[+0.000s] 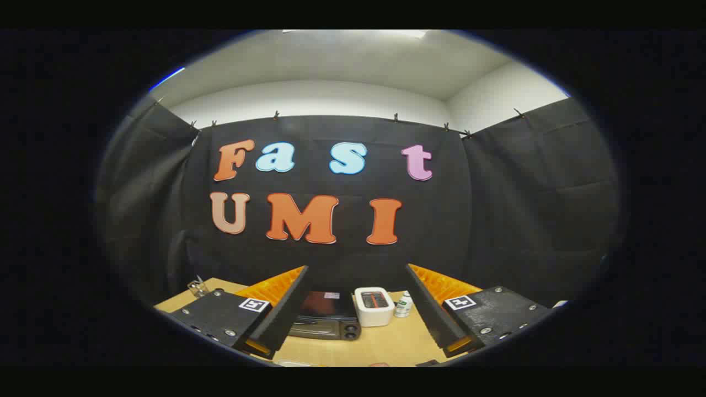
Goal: Open the toaster oven, put the food inside, and close the toaster oven door.
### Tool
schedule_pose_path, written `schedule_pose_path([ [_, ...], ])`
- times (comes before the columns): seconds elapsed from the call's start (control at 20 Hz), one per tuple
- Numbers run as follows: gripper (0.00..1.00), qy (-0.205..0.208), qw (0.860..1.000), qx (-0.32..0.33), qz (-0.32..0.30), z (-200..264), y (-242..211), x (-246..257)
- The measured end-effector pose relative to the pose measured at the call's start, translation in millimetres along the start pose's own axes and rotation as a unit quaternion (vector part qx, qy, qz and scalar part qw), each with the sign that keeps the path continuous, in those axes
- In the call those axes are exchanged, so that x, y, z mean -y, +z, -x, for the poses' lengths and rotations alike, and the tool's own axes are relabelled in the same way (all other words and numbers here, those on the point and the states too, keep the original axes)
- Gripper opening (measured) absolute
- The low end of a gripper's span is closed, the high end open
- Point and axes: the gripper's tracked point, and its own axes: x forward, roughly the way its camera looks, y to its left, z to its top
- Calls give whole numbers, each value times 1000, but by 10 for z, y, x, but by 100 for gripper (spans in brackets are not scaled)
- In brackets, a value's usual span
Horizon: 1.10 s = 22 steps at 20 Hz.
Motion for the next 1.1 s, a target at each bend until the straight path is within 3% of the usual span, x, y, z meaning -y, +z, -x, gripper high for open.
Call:
schedule_pose_path([
  [0.7, 99, 1, 1000, -14, -17, -21, -81, -4],
  [1.1, 100, 31, 998, -24, -56, -340, -351, -432],
])
